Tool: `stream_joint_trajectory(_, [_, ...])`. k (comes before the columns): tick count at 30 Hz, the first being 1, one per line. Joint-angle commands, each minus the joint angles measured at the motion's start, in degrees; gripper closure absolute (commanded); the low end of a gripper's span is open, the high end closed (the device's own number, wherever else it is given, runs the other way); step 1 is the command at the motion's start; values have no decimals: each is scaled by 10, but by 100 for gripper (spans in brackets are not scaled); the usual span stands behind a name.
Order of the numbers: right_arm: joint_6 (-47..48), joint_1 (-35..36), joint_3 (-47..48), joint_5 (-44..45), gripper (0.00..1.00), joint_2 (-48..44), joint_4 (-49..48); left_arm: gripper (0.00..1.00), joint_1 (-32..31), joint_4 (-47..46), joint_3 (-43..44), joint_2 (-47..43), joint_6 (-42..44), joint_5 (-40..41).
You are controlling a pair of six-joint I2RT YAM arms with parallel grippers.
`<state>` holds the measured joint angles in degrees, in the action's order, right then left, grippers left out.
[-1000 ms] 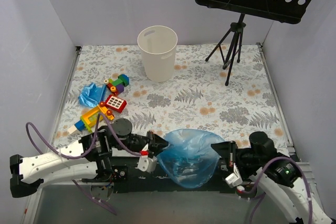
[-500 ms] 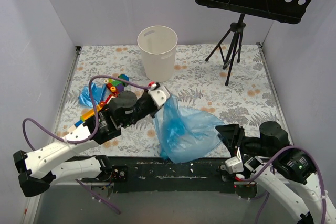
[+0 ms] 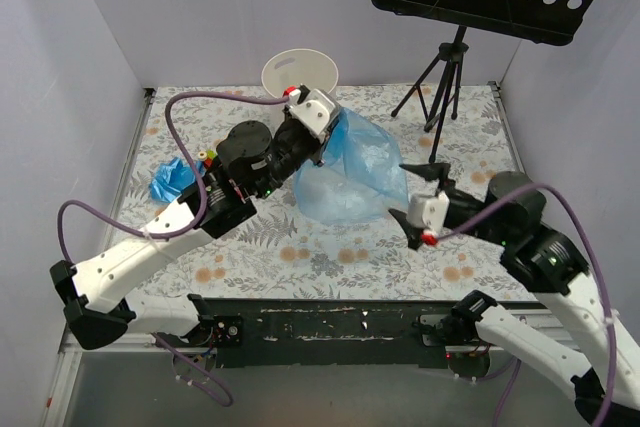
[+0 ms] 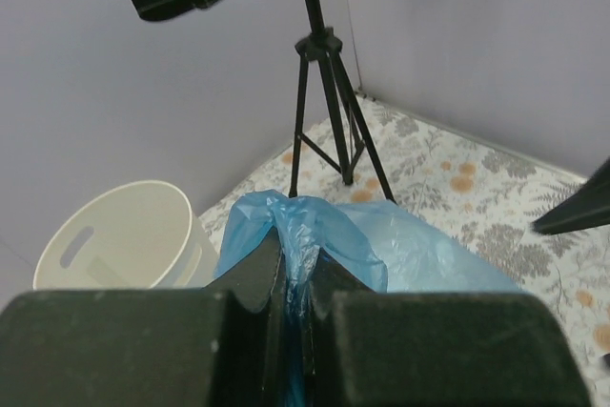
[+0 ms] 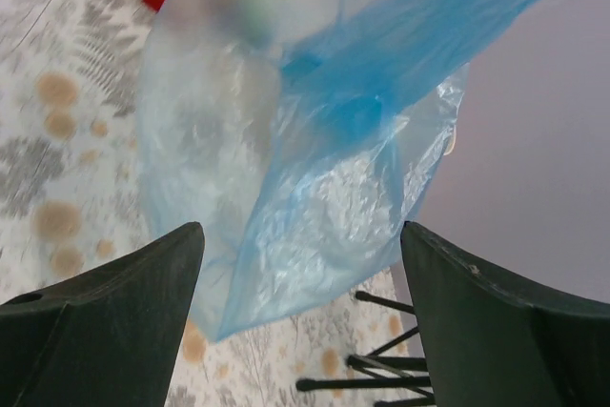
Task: Put the trash bags into the trash bin
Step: Unfold the trash bag at the center of the board.
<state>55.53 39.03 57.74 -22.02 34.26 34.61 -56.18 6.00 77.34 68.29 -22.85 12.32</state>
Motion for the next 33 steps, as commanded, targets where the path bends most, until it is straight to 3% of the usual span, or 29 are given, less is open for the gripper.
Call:
stream_joint_trajectory(1, [-210, 1, 17, 49, 7, 92, -226, 100, 3, -5, 89, 42, -11, 32])
stream_joint_trajectory(8, [-128, 42, 20, 124, 6, 153, -341, 100, 3, 38, 217, 123, 0, 46])
stream_joint_trajectory(10, [-97, 65, 5, 185, 6, 160, -372, 100, 3, 53, 249, 142, 0, 49])
stream_joint_trajectory(14, [-40, 74, -34, 313, 7, 164, -477, 100, 3, 50, 271, 146, 15, 44])
stream_joint_trajectory(18, [10, 73, -53, 369, 8, 157, -544, 100, 3, 49, 282, 143, 35, 54])
stream_joint_trajectory(26, [21, 33, -50, 408, 6, 126, -530, 100, 3, 41, 274, 122, 66, 51])
stream_joint_trajectory(33, [-115, -27, -23, 354, 4, 114, -453, 100, 3, 11, 237, 91, 83, 30])
